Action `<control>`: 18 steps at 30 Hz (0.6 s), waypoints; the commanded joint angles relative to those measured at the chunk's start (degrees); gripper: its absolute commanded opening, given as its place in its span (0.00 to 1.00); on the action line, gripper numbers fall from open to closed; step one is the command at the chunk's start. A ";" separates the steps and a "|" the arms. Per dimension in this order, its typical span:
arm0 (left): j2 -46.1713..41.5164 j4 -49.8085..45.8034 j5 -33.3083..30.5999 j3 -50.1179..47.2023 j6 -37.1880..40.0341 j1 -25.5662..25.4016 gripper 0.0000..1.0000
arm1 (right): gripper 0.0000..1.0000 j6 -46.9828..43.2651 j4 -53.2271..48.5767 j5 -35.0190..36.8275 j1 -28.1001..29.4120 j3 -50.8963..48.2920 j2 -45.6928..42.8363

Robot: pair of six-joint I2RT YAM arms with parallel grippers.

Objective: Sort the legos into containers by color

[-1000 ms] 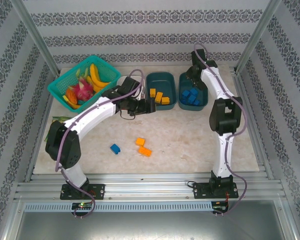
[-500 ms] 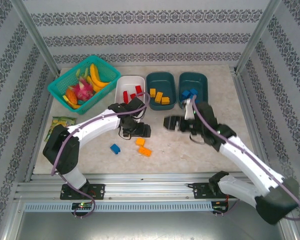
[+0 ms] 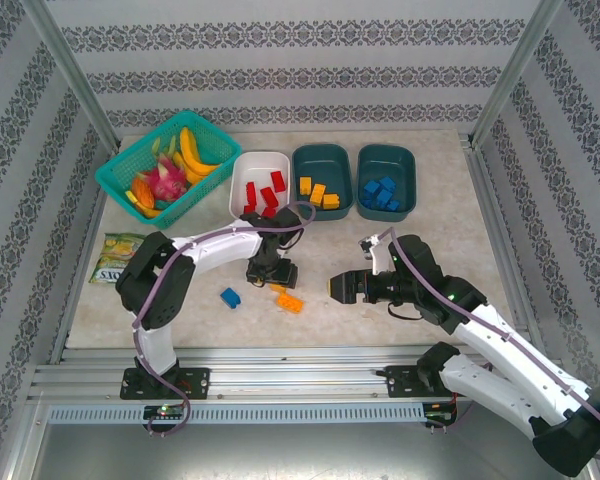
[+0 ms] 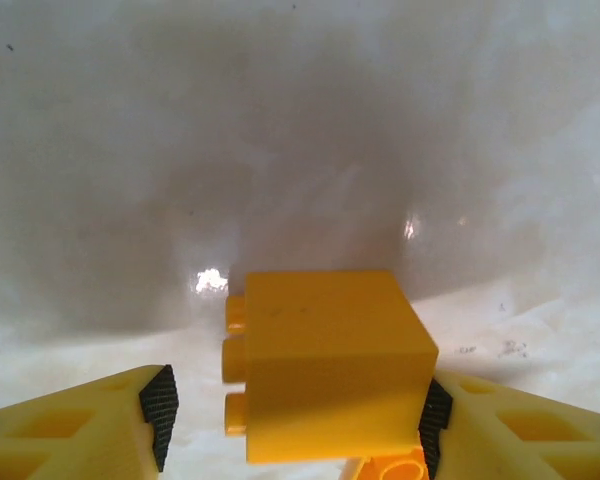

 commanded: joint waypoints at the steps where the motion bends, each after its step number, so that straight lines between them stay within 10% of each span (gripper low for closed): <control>1: 1.20 -1.80 -1.04 1.82 2.17 -1.19 0.62 | 0.88 -1.18 -0.06 -1.05 0.54 -0.07 0.17; 18: 2.55 -5.10 -0.67 21.38 0.78 0.23 0.42 | 0.83 -1.24 2.78 8.27 -2.68 10.79 8.72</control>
